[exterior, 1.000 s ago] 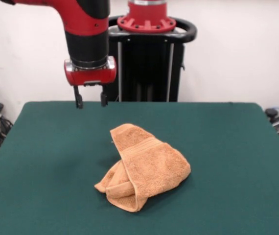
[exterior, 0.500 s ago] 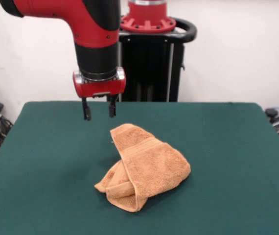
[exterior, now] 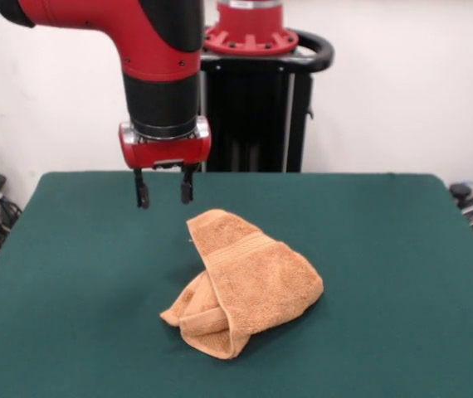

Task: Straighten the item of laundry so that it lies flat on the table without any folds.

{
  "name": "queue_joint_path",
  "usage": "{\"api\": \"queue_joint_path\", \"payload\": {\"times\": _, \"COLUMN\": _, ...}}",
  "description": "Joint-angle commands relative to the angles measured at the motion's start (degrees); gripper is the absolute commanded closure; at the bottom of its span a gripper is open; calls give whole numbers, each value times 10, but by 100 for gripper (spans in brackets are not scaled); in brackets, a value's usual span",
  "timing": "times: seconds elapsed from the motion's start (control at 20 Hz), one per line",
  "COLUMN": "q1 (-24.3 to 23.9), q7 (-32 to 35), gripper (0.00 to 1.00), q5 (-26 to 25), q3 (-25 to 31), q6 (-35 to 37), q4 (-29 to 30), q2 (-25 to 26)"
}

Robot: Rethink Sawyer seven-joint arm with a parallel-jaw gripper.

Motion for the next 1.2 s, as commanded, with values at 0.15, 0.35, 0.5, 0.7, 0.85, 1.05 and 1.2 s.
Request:
{"api": "queue_joint_path", "payload": {"times": 0.15, "q1": 5, "q7": -13, "gripper": 0, "q5": 12, "q3": 20, "q6": 68, "q4": -23, "q2": -6}}
{"api": "queue_joint_path", "payload": {"times": 0.35, "q1": 1, "q7": -16, "gripper": 0, "q5": 21, "q3": 25, "q6": 81, "q4": -22, "q2": -16}}
{"api": "queue_joint_path", "payload": {"times": 0.5, "q1": 4, "q7": -14, "gripper": 0, "q5": 24, "q3": 26, "q6": 90, "q4": -27, "q2": -19}}
{"api": "queue_joint_path", "payload": {"times": 0.7, "q1": 6, "q7": -11, "gripper": 0, "q5": 32, "q3": 28, "q6": 104, "q4": -31, "q2": -25}}
{"api": "queue_joint_path", "payload": {"times": 0.85, "q1": 7, "q7": -10, "gripper": 0, "q5": 41, "q3": 33, "q6": 114, "q4": -32, "q2": -34}}
{"api": "queue_joint_path", "payload": {"times": 1.05, "q1": 21, "q7": 7, "gripper": 0, "q5": 46, "q3": 30, "q6": 126, "q4": -44, "q2": -32}}
{"api": "queue_joint_path", "payload": {"times": 1.2, "q1": 33, "q7": 21, "gripper": 0, "q5": 39, "q3": 23, "q6": 120, "q4": -54, "q2": -21}}
